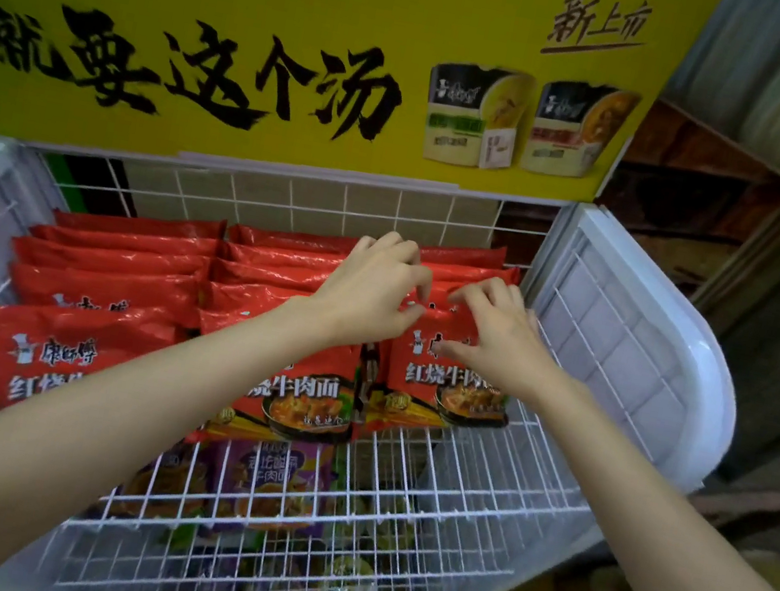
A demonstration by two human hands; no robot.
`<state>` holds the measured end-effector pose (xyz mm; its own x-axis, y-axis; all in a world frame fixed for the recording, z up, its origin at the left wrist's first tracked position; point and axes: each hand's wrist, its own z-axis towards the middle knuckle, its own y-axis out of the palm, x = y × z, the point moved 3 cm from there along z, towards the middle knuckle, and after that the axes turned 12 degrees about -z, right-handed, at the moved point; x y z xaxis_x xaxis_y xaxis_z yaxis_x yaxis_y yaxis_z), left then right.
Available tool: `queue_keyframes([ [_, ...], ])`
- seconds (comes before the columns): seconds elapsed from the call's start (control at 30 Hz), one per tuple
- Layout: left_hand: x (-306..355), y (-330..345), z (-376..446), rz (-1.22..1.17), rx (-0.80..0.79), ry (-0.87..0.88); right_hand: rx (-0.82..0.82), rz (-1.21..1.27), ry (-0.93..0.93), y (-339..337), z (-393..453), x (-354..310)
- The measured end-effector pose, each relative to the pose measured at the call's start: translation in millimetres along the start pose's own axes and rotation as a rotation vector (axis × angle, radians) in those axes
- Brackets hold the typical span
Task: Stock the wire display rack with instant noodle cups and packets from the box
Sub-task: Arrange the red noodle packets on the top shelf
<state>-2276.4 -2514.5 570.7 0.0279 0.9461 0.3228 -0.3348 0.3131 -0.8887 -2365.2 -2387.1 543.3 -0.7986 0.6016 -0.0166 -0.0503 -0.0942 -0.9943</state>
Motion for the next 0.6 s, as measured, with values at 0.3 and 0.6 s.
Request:
queue_keyframes([
  [0.3, 39, -1, -25, 0.023, 0.038, -0.025, 0.035, 0.008, -0.093, -15, -34, 0],
  [0.6, 79, 17, -83, -0.090, 0.000, -0.245, 0.019, 0.126, -0.267, 6, -97, -18],
])
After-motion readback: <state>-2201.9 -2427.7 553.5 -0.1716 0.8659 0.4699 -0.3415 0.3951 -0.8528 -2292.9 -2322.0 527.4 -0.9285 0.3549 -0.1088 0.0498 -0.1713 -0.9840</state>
